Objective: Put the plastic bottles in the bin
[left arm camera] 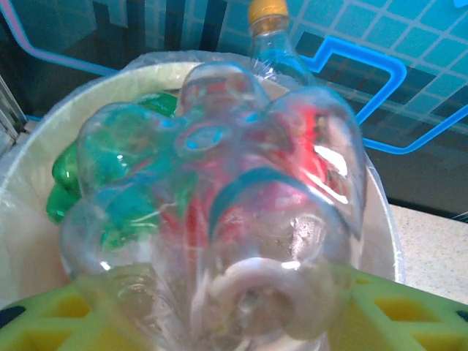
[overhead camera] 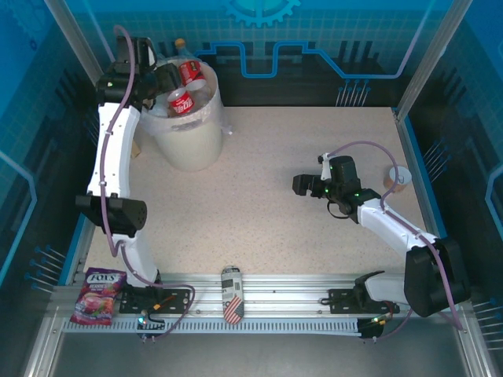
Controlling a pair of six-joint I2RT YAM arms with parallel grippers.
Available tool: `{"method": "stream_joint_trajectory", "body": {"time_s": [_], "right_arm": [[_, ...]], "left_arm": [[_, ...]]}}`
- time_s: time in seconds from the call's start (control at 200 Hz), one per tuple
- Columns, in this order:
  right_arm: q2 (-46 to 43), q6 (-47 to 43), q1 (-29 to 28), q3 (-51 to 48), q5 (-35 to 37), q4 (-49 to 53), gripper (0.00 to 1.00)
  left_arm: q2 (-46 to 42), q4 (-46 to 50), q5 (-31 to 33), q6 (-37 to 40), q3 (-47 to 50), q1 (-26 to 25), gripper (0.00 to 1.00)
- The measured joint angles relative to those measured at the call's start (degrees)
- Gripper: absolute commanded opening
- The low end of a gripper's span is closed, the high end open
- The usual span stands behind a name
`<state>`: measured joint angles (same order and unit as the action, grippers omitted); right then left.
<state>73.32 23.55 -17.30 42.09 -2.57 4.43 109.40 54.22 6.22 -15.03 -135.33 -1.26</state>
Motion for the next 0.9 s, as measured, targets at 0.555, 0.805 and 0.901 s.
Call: {"method": "stream_joint_trajectory", "body": {"time_s": [0.555,0.805,0.901], "right_arm": [[0.26,0.00,-0.04,0.00,0.00,0.00,1.00],[0.92,0.00,-0.04,0.00,0.00,0.00,1.00],[0.92,0.00,-0.04,0.00,0.00,0.00,1.00]], "left_arm": [[2.21,0.68,3.43,4.70,-13.81,-0.04,0.43],[5.51,2.64,2.95,7.56,-14.45,-0.04,0.51],[7.76,3.28,2.03,7.76,-14.64,-0.28,0.55]]}}
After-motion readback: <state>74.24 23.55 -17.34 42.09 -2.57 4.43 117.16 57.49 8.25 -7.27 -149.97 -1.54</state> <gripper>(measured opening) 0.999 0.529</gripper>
